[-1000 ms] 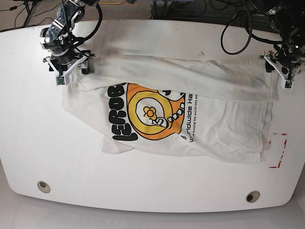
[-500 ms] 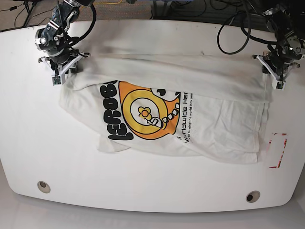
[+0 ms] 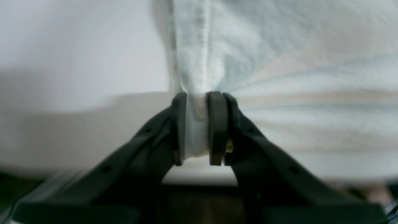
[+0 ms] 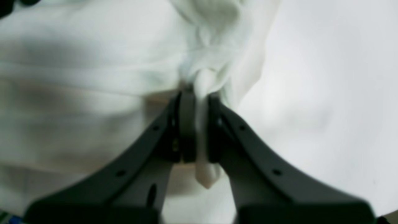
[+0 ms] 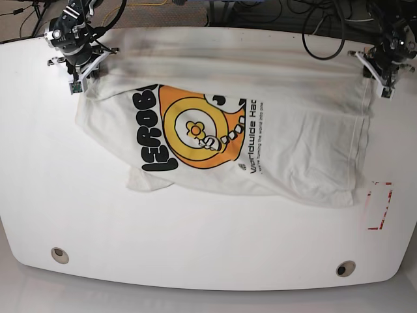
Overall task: Layout the t-shirt on the table in an organized manner, then fold the t-shirt properly
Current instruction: 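Pull the pinched collar edge with both grippers to smooth the shirt, then move the right gripper to the shirt's sleeve and pinch it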
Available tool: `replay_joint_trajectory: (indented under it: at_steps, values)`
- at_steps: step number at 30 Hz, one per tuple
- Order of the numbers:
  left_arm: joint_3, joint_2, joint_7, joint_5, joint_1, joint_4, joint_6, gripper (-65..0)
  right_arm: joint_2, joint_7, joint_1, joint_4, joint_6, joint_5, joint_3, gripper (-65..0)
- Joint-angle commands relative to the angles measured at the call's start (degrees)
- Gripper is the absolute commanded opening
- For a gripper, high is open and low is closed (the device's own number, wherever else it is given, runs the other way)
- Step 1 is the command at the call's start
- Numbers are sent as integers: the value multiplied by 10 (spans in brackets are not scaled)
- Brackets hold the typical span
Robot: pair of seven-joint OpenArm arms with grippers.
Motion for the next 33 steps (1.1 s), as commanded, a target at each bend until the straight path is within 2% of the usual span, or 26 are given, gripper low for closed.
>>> replay_joint_trajectory:
  at_steps: [1,8,10,13,17,20,22,27,33]
  values:
    - [-5,-11,18,24,19,17,8,-553,6,-13,-21,20,-6,-17,4,-609]
    - [-5,-11,18,24,37,25,8,-549,5,-13,-34,28,-6,-17,0,-604]
    - [-4,-11,18,24,35,23,8,-549,6,-13,-33,30,-6,-17,-1,-568]
    - [0,-11,18,23,28,26,8,-547,6,-13,-21,36,-6,-17,-1,-457]
    - [1,-11,36,25,2,34,8,-540,4,-13,-13,56,-6,-17,1,-258]
    - [1,-12,71,23,-18,38,8,-482,5,-13,-13,75,-6,-17,1,-154]
    - [-3,-12,87,26,-35,51,8,-428,6,-13,-13,87,-6,-17,0,-113]
    - [-4,-10,96,25,-45,84,8,-324,6,-13,-11,115,-6,-18,-2,-106]
    - [0,-9,96,23,-46,113,8,-308,7,-13,22,114,-6,-18,-1,-111]
